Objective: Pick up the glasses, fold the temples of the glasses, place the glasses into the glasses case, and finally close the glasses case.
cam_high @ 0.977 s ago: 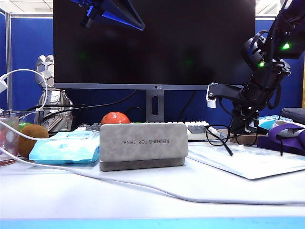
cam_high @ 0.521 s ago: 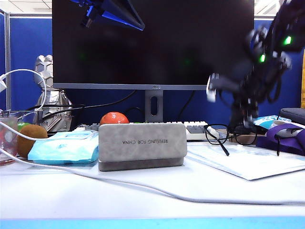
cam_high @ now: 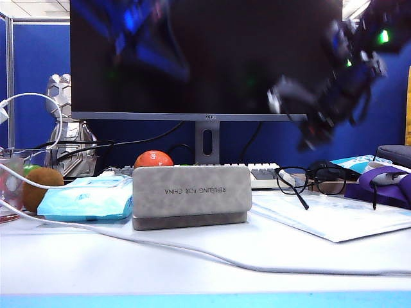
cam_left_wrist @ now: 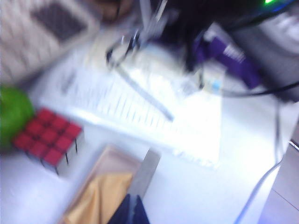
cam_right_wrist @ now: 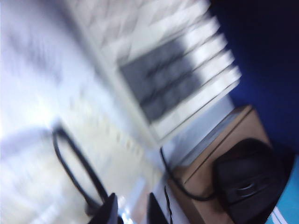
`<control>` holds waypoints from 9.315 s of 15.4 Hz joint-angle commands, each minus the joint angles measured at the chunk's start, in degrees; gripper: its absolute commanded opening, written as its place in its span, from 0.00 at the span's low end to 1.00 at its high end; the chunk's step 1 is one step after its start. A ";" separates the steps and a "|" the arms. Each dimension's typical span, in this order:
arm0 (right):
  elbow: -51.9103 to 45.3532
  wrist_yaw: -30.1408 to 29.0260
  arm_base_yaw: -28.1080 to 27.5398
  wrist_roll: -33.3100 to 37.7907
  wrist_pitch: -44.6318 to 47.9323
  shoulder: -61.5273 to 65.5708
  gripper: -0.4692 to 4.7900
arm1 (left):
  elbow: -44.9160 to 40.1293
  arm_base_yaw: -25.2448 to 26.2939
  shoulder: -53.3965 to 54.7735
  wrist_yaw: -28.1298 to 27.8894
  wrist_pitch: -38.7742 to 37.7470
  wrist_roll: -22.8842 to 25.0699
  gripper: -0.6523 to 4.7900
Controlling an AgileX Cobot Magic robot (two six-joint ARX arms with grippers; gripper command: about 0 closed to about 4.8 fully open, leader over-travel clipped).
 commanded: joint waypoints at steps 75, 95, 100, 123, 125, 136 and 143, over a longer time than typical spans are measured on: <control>16.98 -12.81 -6.93 1.07 -34.91 7.69 0.39 | 0.13 -0.07 4.57 9.22 -3.82 -3.96 0.15; 17.00 -15.15 -6.54 6.99 -33.24 7.72 0.09 | 0.13 -0.07 4.55 9.22 -3.43 -3.91 0.15; 17.03 -24.20 -6.58 14.93 -32.50 4.39 0.09 | 0.20 -0.07 4.48 9.22 -2.21 -3.93 0.15; 17.03 -4.66 -6.54 -3.45 -19.50 1.05 0.09 | 0.24 -0.04 4.48 9.22 -0.33 -3.50 0.15; 17.03 -2.25 -6.54 -4.20 -13.97 1.05 0.09 | 0.24 -0.04 4.48 9.22 -0.33 -3.50 0.15; 17.03 -2.19 -2.27 9.92 0.83 -2.99 0.09 | 0.24 -0.04 4.31 9.22 1.62 -3.04 0.15; 17.03 -20.17 -3.96 49.18 -19.30 -15.02 0.09 | 0.26 -0.04 -3.19 8.81 17.42 -5.51 0.15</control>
